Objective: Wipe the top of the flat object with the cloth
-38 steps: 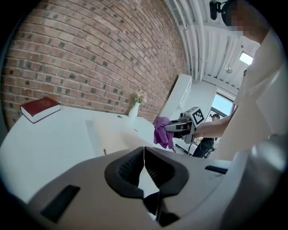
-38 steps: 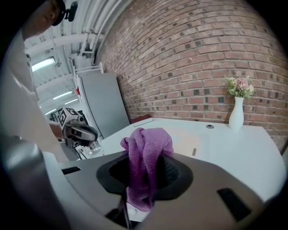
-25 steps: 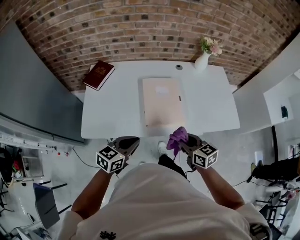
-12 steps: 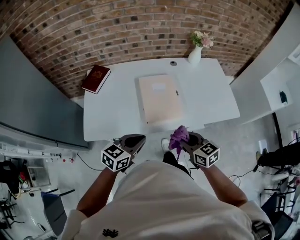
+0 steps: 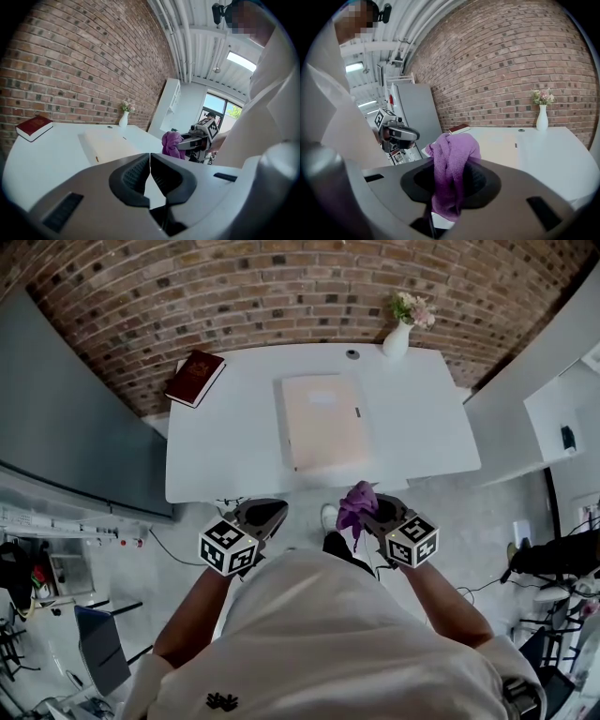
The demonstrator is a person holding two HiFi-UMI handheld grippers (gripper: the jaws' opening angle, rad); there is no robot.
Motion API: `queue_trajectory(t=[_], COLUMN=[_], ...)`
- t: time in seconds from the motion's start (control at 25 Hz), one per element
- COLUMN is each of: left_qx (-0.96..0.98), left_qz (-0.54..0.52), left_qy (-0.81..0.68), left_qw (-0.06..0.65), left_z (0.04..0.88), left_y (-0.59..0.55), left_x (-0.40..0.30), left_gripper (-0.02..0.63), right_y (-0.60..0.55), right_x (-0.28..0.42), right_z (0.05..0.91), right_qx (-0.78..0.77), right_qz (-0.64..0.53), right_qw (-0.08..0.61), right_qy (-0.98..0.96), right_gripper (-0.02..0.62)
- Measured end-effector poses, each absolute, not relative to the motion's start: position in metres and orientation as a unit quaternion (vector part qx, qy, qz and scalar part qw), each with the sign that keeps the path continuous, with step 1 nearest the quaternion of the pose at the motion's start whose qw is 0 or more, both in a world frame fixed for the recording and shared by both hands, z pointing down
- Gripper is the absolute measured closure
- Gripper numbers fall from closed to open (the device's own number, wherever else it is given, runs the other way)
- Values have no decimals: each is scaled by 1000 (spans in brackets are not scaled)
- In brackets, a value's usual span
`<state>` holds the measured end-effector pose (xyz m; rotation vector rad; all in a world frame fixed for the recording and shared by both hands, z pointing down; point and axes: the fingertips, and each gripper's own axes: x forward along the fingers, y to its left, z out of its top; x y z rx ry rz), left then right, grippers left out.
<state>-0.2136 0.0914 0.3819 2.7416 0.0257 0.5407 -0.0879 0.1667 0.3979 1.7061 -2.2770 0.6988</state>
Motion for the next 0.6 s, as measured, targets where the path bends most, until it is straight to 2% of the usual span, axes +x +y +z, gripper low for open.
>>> queue_trajectory(t=[0.6], left_qx=[967], left_qz=[186], left_qy=[5], left_qw=[176], left_z=[390], left_y=[115], left_x=[-228], left_gripper=[581], right_y=[197], right_x=[-102], right_z=[399], right_qx=[586], right_qz=[227], right_qw=[110], right_qy=[-770], right_gripper=[476])
